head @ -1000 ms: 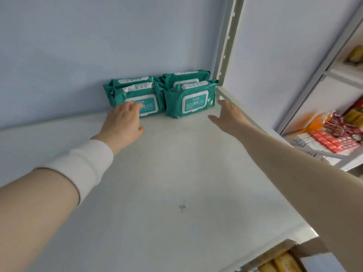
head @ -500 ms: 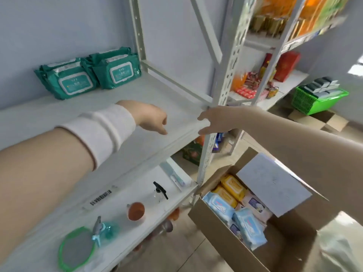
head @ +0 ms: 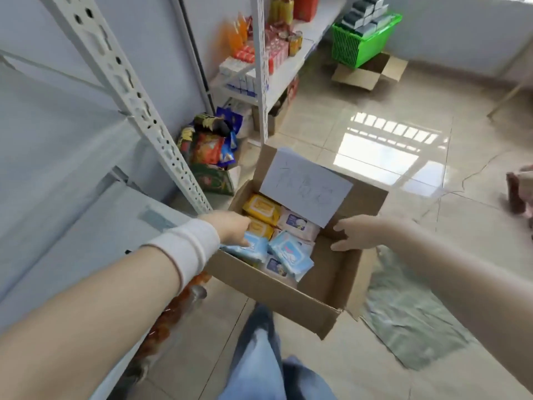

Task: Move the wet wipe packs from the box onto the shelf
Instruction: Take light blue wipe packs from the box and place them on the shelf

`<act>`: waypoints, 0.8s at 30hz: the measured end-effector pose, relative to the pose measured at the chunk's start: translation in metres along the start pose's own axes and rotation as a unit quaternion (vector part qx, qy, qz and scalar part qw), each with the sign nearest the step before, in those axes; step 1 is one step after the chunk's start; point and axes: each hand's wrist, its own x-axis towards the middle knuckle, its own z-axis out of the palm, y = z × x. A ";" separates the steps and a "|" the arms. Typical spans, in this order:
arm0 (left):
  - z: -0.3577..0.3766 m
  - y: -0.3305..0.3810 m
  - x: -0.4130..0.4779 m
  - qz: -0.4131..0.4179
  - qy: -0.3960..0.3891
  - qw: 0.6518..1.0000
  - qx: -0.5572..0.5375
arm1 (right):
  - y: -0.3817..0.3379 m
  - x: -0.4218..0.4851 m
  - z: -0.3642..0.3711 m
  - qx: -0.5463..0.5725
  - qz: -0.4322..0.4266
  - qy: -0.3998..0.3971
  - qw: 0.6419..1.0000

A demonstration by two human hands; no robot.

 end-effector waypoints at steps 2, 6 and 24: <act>0.015 0.003 0.027 -0.007 -0.032 0.999 -0.011 | 0.016 0.021 0.026 0.044 0.017 -0.039 0.998; 0.039 -0.004 0.087 -0.022 -0.071 0.996 -0.053 | 0.031 0.071 0.069 0.135 0.047 -0.078 0.987; 0.227 -0.039 0.353 -0.368 0.012 0.811 -0.454 | -0.007 0.364 0.258 0.756 0.308 -0.017 0.578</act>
